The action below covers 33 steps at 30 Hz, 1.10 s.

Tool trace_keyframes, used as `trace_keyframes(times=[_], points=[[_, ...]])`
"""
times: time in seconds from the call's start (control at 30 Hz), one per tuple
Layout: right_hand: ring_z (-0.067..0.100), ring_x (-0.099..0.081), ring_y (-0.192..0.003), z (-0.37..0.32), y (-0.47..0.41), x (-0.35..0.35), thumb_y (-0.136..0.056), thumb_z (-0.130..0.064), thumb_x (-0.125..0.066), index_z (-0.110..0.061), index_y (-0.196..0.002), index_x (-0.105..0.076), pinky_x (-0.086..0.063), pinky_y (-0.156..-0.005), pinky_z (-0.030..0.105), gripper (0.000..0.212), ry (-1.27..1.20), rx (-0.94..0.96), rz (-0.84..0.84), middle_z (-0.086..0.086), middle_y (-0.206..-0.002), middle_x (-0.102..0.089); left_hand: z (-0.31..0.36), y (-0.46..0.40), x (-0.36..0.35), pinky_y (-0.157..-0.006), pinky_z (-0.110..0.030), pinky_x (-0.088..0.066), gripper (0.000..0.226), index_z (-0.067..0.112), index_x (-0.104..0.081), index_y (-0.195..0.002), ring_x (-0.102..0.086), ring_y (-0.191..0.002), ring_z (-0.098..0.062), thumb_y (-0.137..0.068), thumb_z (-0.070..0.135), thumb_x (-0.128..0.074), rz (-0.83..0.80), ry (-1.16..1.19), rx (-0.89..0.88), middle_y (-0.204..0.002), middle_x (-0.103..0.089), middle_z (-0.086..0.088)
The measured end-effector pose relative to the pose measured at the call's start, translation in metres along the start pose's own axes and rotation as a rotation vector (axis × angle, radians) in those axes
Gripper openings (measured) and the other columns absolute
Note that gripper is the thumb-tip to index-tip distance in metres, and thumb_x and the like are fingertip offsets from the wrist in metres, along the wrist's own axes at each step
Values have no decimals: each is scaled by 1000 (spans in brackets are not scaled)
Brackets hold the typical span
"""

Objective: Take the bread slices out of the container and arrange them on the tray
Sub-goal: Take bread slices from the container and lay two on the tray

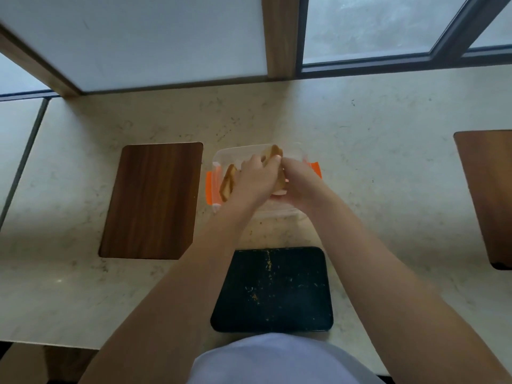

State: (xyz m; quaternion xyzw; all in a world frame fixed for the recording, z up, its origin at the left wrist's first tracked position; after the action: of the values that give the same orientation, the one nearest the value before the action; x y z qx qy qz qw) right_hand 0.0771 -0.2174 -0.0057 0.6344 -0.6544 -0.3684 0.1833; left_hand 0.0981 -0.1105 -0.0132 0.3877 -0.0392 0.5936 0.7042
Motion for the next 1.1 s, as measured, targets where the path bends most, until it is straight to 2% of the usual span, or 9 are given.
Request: trace_keyframes(times=[0.17,0.3,0.43,0.53,0.67,0.77,0.87,0.97,1.1], points=[[27,-72,-109,6,73,24,-93,-14,-69,-11,-131,-58,-62,-86,40,40,-17,517,-116,11,-123,-69,20,116,31,-102,-33,-43,49,23,-47,-141,-49,-121,-12,-95,37,-58,45,-47,-696,-133,-52,8],[27,-67,-104,40,131,45,-88,-8,-73,-9,-128,-60,-62,-81,42,42,-78,722,-287,7,-116,-68,-9,183,39,-96,-34,-48,51,25,-48,-137,-54,-118,-26,-90,23,-68,111,76,-889,-129,-54,5],[24,-72,-103,95,148,49,-86,-9,-71,-27,-118,-67,-64,-82,42,37,33,628,-143,-1,-109,-74,-52,200,27,-86,-28,-51,58,32,-46,-130,-57,-111,-18,-80,43,-74,305,150,-504,-121,-53,7],[22,-72,-93,130,156,50,-84,-21,-70,-33,-114,-66,-63,-80,52,32,222,562,41,-4,-101,-74,-82,205,13,-81,-17,-47,84,45,-32,-139,-52,-115,0,-69,69,-71,134,138,-151,-135,-43,19],[21,-71,-92,156,168,44,-84,-40,-74,-39,-121,-63,-62,-76,52,39,308,507,-6,-6,-105,-73,-107,215,1,-90,-26,-48,119,57,-12,-145,-52,-122,-7,-48,83,-76,-83,197,-4,-141,-35,18],[16,-67,-120,165,177,29,-85,-38,-78,-35,-144,-51,-60,-94,41,65,301,467,-198,-8,-131,-69,-115,216,1,-94,-38,-56,114,57,-21,-144,-64,-111,-8,-51,71,-86,-157,298,9,-131,-56,15],[12,-60,-130,169,183,15,-86,-31,-79,-33,-150,-44,-53,-105,41,73,384,465,-241,-12,-140,-63,-124,211,9,-88,-45,-61,105,44,-34,-144,-69,-109,-21,-57,56,-90,-197,446,72,-127,-63,-1],[15,-61,-127,168,183,3,-86,-27,-79,-25,-141,-56,-53,-105,42,59,442,508,-190,-7,-133,-66,-139,204,22,-89,-53,-59,86,37,-42,-142,-71,-106,-30,-70,44,-88,-320,679,118,-120,-69,-10],[17,-72,-106,173,177,-17,-93,-19,-73,-19,-119,-71,-59,-91,29,25,446,520,-126,-5,-110,-77,-167,192,40,-90,-59,-56,65,27,-49,-137,-69,-111,-36,-82,41,-81,-422,836,157,-122,-70,-12]])
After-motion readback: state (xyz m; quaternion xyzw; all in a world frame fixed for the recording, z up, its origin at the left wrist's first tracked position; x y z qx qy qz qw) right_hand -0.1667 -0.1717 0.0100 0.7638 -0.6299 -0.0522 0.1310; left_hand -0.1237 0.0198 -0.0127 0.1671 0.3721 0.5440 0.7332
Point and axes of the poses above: each hand's wrist, its own y-axis away from the middle knuckle, its own x-axis out of the back of the hand, z = x × y, the point moved 2 cm from there along -y, towards the middle knuckle
